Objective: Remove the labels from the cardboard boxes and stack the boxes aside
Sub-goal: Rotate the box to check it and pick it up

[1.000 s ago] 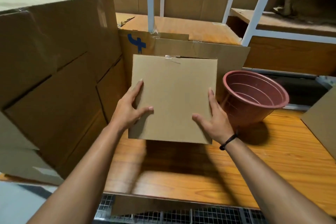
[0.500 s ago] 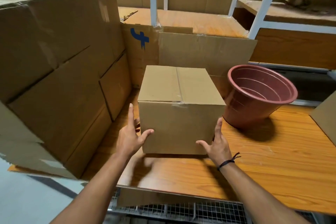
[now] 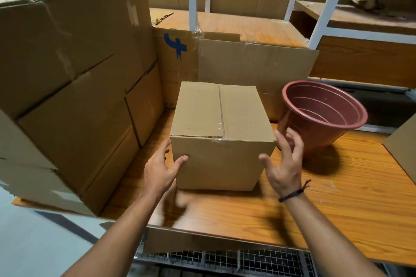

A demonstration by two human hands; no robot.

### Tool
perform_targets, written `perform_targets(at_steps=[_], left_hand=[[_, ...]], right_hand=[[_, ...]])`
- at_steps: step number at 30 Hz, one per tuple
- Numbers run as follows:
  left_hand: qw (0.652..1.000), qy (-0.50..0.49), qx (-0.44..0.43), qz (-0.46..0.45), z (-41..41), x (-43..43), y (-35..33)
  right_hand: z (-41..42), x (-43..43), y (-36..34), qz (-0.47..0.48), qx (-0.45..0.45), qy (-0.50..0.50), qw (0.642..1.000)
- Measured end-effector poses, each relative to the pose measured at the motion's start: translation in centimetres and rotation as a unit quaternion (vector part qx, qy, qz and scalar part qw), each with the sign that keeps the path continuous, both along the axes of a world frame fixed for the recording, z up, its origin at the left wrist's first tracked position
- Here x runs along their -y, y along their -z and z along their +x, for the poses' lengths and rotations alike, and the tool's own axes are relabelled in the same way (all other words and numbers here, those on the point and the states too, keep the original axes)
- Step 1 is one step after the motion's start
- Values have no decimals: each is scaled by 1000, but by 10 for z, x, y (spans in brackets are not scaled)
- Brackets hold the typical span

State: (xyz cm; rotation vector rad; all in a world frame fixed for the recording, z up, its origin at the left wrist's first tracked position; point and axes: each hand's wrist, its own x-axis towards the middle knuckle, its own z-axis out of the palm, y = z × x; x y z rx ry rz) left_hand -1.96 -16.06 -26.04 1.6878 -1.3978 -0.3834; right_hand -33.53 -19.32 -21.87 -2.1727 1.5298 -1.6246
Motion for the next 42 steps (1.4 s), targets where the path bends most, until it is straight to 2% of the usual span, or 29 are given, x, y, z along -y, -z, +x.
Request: perform_targets(at_steps=[2, 4, 5, 7, 10, 13, 16, 19, 26, 29, 31, 34, 38, 40, 42], left_hand=[[999, 17, -42, 2, 2, 4, 0], [996, 40, -75, -14, -4, 8, -4], [994, 47, -96, -25, -10, 9, -7], [989, 37, -133, -51, -25, 10, -18], [986, 10, -133, -99, -37, 12, -51], [983, 46, -83, -156, -34, 15, -92], [981, 84, 19, -176, -38, 21, -122], [973, 80, 138, -168, -46, 26, -121], [948, 81, 254, -175, -76, 32, -114], [933, 85, 292, -194, -89, 35, -109], [927, 91, 311, -189, -99, 37, -106], [925, 96, 328, -164, -111, 40, -110], [908, 218, 350, -75, -112, 44, -127], [912, 312, 265, -8, -104, 46, -130], [937, 317, 145, 17, -89, 47, -128]], right_hand=[[8, 17, -47, 16, -53, 17, 998], [22, 32, -83, 152, -117, 11, 981], [29, 38, -91, 232, -149, 9, 961], [40, 47, -94, 319, -200, 14, 926], [38, 46, -88, 298, -126, -3, 946], [31, 40, -74, 292, -44, -49, 954], [33, 30, -48, 309, 24, -105, 945], [30, 25, -23, 336, 90, -136, 927], [2, 31, -10, 425, 130, -168, 880], [0, 36, -37, 370, 139, -184, 900], [9, 36, -64, 344, 126, -241, 899], [17, 38, -83, 306, -23, -255, 917], [2, 36, -74, 243, -45, -187, 951], [-8, 32, -63, 241, -44, -151, 958], [-17, 29, -49, 245, -47, -123, 961]])
